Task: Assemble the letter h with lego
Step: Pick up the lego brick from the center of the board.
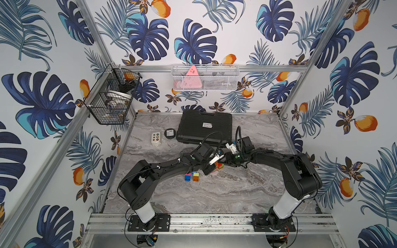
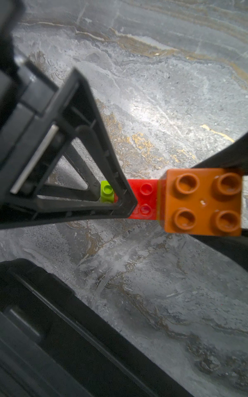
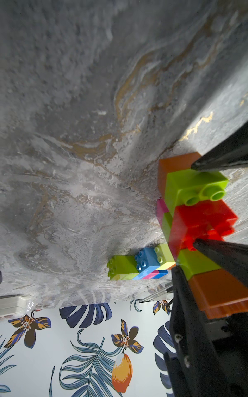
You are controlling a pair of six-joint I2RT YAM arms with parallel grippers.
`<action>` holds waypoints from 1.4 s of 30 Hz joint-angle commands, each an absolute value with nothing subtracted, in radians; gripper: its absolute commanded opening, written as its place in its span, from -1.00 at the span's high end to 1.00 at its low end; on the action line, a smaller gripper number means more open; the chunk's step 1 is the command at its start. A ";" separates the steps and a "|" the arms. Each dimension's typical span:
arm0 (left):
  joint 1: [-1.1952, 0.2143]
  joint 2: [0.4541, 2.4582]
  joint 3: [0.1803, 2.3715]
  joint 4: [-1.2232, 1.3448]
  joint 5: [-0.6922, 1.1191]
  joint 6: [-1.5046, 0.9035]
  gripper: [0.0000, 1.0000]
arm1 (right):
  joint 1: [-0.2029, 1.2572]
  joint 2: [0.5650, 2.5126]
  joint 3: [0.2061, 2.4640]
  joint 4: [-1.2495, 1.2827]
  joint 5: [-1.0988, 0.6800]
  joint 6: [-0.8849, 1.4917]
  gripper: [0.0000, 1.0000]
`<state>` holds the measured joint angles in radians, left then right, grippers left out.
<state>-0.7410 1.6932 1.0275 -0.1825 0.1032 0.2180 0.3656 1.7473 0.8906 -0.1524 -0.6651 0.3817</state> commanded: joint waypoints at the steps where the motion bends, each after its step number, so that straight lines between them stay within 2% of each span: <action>1: -0.727 1.717 1.019 -0.199 0.127 0.215 0.48 | 0.372 1.775 0.881 -0.324 -0.479 0.386 -0.04; 5: -0.719 1.731 1.007 -0.185 0.150 0.216 0.59 | 0.372 1.777 0.878 -0.313 -0.485 0.390 -0.04; 11: -0.719 1.769 0.985 -0.149 0.187 0.204 0.96 | 0.372 1.780 0.883 -0.321 -0.491 0.388 -0.04; 22: -0.721 1.834 1.036 -0.211 0.204 0.183 1.00 | 0.372 1.764 0.902 -0.349 -0.504 0.382 -0.07; 25: -0.721 1.815 1.023 -0.200 0.212 0.192 1.00 | 0.372 1.736 0.915 -0.363 -0.509 0.389 -0.15; 27: -0.720 1.788 1.015 -0.200 0.211 0.204 1.00 | 0.373 1.694 0.910 -0.361 -0.507 0.403 -0.24; 36: -0.689 1.674 1.031 -0.283 0.293 0.200 1.00 | 0.378 1.445 0.968 -0.509 -0.425 0.529 -0.40; 42: -0.685 1.640 1.066 -0.413 0.477 0.224 1.00 | 0.378 1.248 0.966 -0.625 -0.249 0.553 -0.41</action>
<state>-0.6876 1.6508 1.0481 -0.3141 0.3454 0.2081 0.3775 1.3052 0.9661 -0.5297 -0.3740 0.5186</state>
